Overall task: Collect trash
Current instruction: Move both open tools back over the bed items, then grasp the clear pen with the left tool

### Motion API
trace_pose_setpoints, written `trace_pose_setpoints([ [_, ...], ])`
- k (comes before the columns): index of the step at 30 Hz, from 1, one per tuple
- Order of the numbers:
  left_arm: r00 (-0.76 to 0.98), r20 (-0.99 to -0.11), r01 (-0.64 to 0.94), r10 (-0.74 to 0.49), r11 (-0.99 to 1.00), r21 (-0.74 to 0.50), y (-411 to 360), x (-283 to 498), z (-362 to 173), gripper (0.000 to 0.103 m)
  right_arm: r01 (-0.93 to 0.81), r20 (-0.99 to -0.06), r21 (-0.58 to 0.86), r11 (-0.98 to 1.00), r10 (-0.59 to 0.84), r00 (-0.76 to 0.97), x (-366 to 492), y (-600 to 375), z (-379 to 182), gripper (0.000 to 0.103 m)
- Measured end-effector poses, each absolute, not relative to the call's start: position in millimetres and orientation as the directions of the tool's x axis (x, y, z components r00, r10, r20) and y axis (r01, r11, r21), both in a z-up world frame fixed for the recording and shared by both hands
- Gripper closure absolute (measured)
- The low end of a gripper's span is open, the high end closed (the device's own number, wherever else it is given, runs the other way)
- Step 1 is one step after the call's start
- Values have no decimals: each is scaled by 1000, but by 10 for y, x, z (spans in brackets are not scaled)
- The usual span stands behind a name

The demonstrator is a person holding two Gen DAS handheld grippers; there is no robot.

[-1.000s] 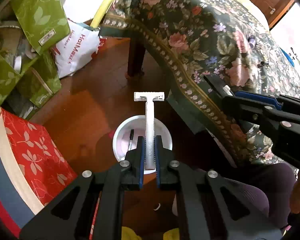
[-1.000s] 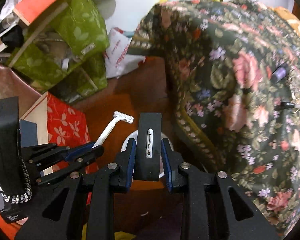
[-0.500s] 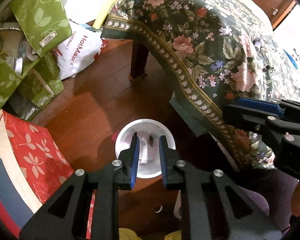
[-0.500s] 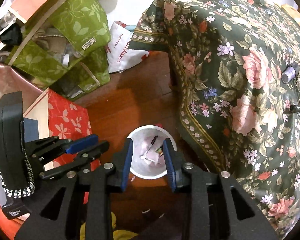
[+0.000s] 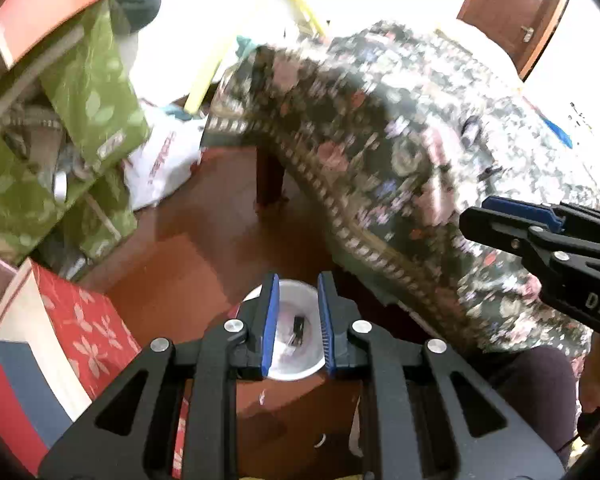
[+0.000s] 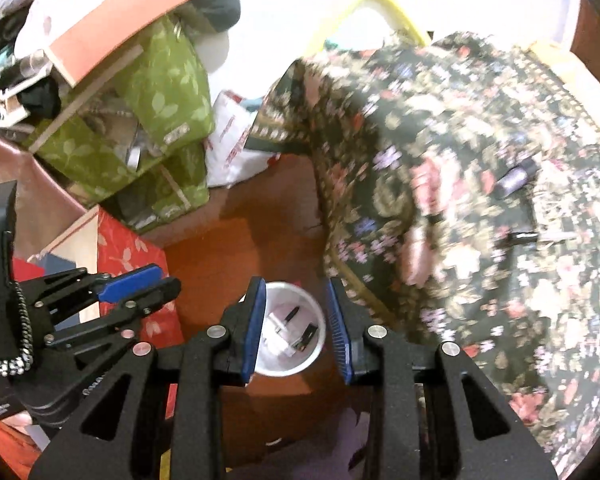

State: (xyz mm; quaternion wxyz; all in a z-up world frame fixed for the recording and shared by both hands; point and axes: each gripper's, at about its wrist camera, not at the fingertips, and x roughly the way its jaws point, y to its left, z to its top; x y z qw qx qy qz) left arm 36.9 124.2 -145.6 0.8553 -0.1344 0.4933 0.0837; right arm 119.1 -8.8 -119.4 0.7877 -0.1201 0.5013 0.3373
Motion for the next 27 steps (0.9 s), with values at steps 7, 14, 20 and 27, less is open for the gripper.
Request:
trace_pose_setpoints([
  [7,584,-812,-222,-6,961,-166,997,585,-1068,85,-594,-832,126,795,411,373,1394,-507,-912,75],
  [14,620,-783,-144,-54,973,-181,622,1001,-918,78,-503,-816,130,854,381,436,1746,-1055,-826,75],
  [20,598,-793,-47,-115,983,-178,162,1468,-1017,67,-411,-826,142,900,337,453,2070,-1566,-947,74],
  [27,541,-823,67,-173,984,-162,-391,2101,-1325,64,-314,-842,133,940,274,465,2344,-2126,-1187,53],
])
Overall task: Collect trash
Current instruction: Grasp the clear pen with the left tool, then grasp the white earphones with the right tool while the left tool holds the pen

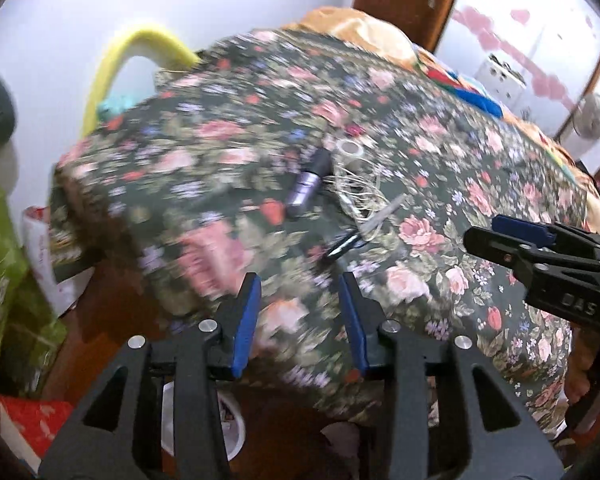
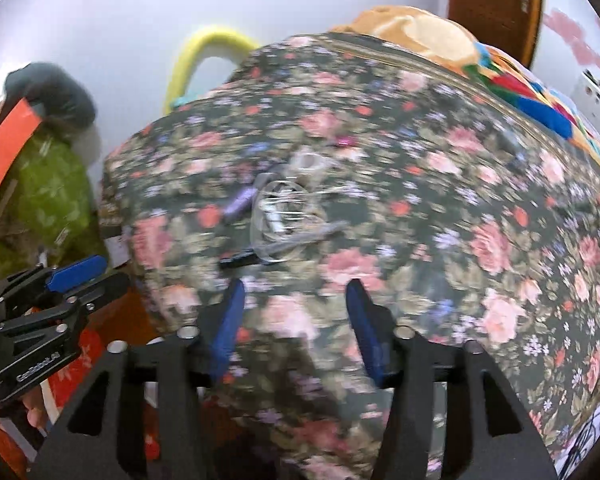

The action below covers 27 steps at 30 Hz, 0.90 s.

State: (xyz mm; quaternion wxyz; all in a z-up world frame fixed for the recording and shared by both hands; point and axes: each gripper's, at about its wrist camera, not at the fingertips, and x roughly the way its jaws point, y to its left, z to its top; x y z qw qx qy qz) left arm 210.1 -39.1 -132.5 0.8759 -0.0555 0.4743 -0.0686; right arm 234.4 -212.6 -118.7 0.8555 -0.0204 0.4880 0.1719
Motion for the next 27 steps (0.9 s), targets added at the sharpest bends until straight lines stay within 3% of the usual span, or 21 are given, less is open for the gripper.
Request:
trace_pose_setpoints([
  [12,479,-859,207,-179,974,-87,-864,2712,-1848,64,-253,-871,165,953,261,415,2538,-2497,-1535,53],
  [13,481,-858,219,-179,972,-79,-889,2716,-1873,68,-251,-872,165,954,260,414,2542,-2505,-1549,53],
  [14,482,-858,224,-175,972,-72,-903,2711,-1890,79,-249,-873,168,954,261,412,2542,-2515,-1555,53],
  [18,486,-857,227,-172,972,-66,-883,2610,-1901,92,-237,-871,188,953,274,407,2536,-2543,-1571,53],
  [27,409,-899,156,-158,982,-102,-676,2286,-2002,93,-257,-865,212,943,304,399,2528,-2435,-1568,53],
])
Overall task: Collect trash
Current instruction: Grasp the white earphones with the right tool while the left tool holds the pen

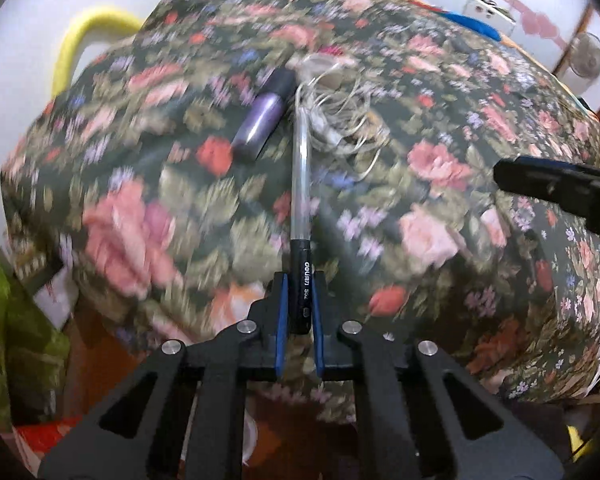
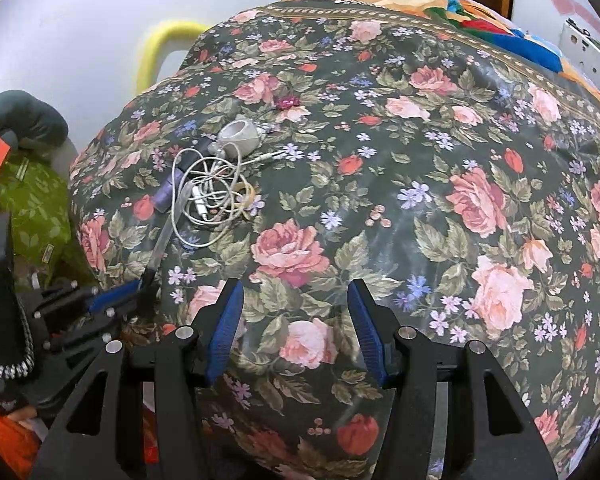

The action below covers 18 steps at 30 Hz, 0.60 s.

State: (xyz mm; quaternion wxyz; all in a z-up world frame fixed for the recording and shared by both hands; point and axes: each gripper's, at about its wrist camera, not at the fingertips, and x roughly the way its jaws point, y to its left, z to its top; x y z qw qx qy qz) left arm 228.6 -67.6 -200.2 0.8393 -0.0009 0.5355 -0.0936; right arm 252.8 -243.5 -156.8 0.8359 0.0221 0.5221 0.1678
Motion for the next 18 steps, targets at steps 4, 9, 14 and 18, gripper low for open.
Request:
trace_pose_setpoints([
  [4,404,-892,117,-205,978,-172,-624,2335,-2031,93,-300,-858,225,927,334,390,2557,-2353,-1556,53],
  [9,427,-876,97,-226,974,-204,-651,2449,-2061,93,-344,-853,212,915,345,391,2632,-2251,-1550,52],
  [14,445,-859,51,-253,965,-258,-541,2452,-2053,94,-393,-845,225,892,379,378,2730,-2123,-1555,52],
  [18,499,-836,-1,-228,965,-264,-391,2390,-1898,94,-442,-837,212,872,395,378,2864,-1956,-1536,51],
])
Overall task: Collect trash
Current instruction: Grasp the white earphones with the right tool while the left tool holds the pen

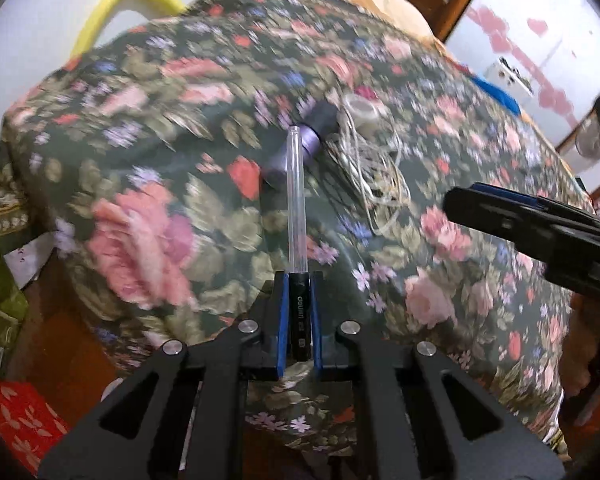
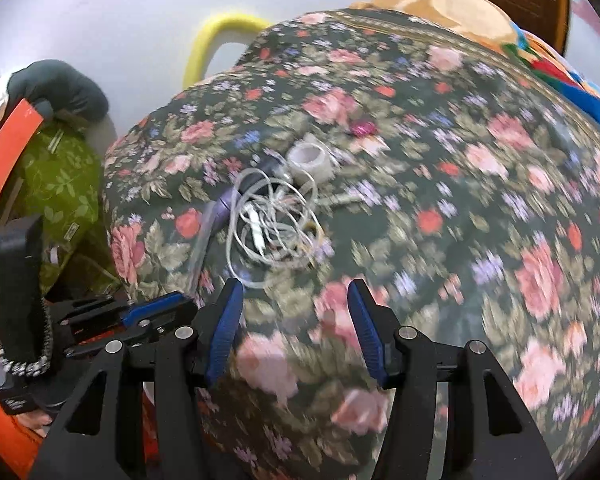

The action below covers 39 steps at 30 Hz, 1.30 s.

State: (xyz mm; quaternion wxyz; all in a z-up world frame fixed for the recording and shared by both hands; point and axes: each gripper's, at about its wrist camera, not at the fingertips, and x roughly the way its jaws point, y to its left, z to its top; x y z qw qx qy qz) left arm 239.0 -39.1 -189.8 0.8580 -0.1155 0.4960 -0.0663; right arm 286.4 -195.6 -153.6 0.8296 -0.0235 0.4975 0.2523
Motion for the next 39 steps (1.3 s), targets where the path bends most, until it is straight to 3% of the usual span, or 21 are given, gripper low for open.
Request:
trace_pose_setpoints([
  [1,510,-833,-5,-215,968,-253,-370,2381,-1864,94,-457,-839,194,868,389,382,2905,-1901,-1532,50],
  [3,532,-824,-11,-195,972,-237,-310,2367,-1781,94,-483,-838,161,861,377,394,2988,-1793,-1535,34],
  [4,538,-821,-14,-190,972,-234,-285,2365,-1754,94,-492,-839,144,858,370,399,3035,-1742,-1545,32],
  [12,559,-808,-44,-184,967,-251,-102,2378,-1688,94,-539,-896,134,832,334,292,3435,-1406,-1854,32],
  [16,552,-813,-47,-183,967,-250,-105,2391,-1722,94,-548,-906,123,827,320,278,3498,-1352,-1902,55],
  [17,551,-813,-47,-187,966,-254,-105,2394,-1727,94,-552,-907,123,825,319,275,3500,-1348,-1897,68],
  [21,548,-814,-44,-193,965,-258,-144,2378,-1716,94,-538,-898,164,827,350,265,3522,-1424,-1803,94],
  [39,599,-779,-39,-185,965,-259,-219,2146,-1187,94,-411,-850,152,899,331,410,3134,-1970,-1072,96],
])
